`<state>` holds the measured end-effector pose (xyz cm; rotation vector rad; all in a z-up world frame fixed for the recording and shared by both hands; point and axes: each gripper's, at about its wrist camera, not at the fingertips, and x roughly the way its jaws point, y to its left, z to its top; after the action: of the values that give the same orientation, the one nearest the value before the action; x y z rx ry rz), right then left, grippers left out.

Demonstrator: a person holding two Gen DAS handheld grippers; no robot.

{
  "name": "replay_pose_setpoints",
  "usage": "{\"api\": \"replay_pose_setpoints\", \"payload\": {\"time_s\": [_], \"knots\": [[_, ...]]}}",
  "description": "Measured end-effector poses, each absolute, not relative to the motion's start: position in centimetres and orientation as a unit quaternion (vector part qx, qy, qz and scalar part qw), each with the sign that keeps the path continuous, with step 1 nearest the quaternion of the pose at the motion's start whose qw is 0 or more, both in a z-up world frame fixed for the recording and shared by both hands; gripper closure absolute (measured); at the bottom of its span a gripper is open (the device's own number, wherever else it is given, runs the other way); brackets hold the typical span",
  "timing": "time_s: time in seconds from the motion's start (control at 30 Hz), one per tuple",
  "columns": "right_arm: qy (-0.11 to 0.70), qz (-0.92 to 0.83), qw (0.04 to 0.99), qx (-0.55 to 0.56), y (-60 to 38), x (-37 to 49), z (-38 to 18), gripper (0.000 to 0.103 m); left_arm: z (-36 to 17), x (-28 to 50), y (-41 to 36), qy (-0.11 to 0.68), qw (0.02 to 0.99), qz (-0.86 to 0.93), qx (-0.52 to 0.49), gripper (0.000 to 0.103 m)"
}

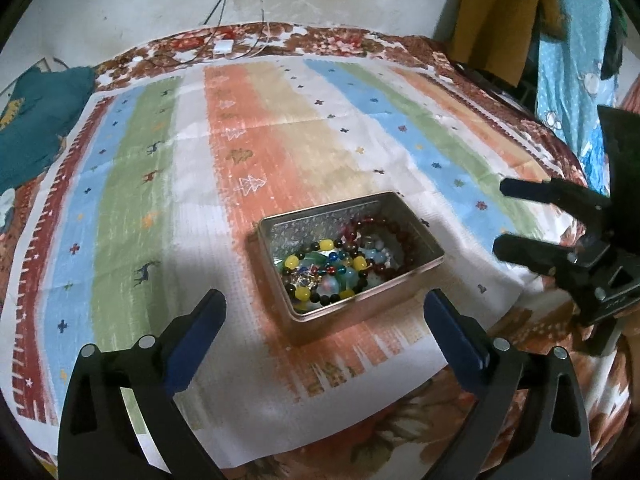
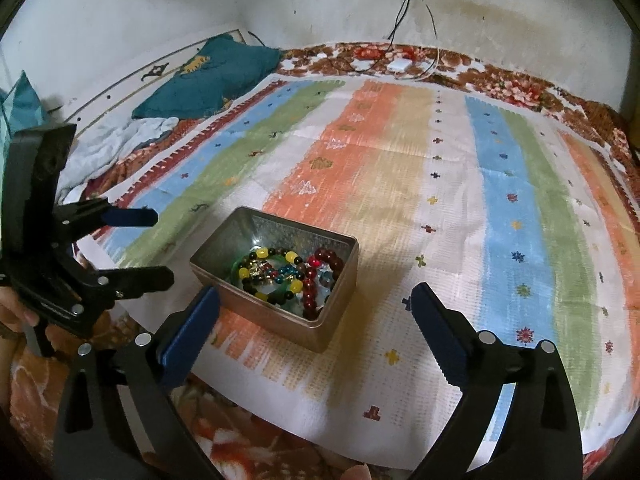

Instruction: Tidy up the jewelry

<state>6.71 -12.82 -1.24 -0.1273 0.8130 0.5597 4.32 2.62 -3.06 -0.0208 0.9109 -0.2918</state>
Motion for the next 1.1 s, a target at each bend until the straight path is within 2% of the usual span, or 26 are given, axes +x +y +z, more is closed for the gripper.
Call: {"api": "replay_pose_setpoints", "payload": {"time_s": [0.43, 1.1], "knots": [[0.349, 0.277, 0.893, -0.058, -13.3, 4.8, -0.3, 0.006, -1.4, 2.5, 2.4, 0.385, 0.917, -0.107, -0.005, 0.006], [0.344, 0.278, 0.895, -0.060, -13.1, 4.3, -0.1, 0.006, -1.0, 2.0, 1.9, 0.371, 0.923, -0.103, -0.008, 0.006]]}}
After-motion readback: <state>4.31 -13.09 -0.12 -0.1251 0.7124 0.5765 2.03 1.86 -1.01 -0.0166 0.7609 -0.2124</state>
